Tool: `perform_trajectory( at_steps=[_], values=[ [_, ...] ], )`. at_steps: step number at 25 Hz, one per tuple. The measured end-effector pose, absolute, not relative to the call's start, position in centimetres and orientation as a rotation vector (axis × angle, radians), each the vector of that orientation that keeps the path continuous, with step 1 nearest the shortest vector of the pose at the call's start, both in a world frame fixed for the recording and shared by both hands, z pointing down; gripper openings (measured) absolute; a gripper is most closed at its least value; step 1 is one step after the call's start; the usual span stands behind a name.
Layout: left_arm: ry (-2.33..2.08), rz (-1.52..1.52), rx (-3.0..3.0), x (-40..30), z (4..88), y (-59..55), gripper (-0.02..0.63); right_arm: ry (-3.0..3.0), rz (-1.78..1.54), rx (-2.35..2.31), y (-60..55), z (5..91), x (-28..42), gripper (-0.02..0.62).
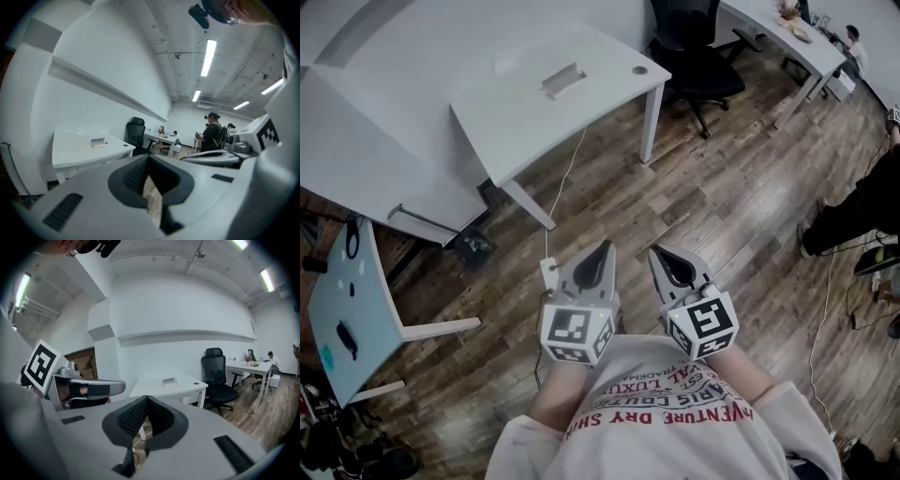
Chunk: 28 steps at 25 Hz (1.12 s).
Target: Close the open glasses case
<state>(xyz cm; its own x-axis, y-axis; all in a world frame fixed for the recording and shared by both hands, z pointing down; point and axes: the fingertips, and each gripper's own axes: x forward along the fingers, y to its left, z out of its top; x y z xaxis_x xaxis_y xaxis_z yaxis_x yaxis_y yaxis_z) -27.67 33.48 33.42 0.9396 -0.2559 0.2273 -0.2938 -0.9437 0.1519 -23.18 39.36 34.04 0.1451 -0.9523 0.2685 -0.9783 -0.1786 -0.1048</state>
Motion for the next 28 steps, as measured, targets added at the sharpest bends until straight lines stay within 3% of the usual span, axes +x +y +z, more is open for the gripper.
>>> perform_trajectory(
  at_steps=[18, 28],
  values=[
    [-0.438, 0.310, 2.901, -24.0, 33.4, 14.8, 0.008, -1.912, 0.473, 2.355, 21.1, 34.3, -17.4, 0.012],
    [-0.567, 0.347, 2.876, -15.0, 34.7, 8.5, 0.008, -2.009, 0.501, 2.275, 14.4, 35.5, -7.8, 0.012]
  ],
)
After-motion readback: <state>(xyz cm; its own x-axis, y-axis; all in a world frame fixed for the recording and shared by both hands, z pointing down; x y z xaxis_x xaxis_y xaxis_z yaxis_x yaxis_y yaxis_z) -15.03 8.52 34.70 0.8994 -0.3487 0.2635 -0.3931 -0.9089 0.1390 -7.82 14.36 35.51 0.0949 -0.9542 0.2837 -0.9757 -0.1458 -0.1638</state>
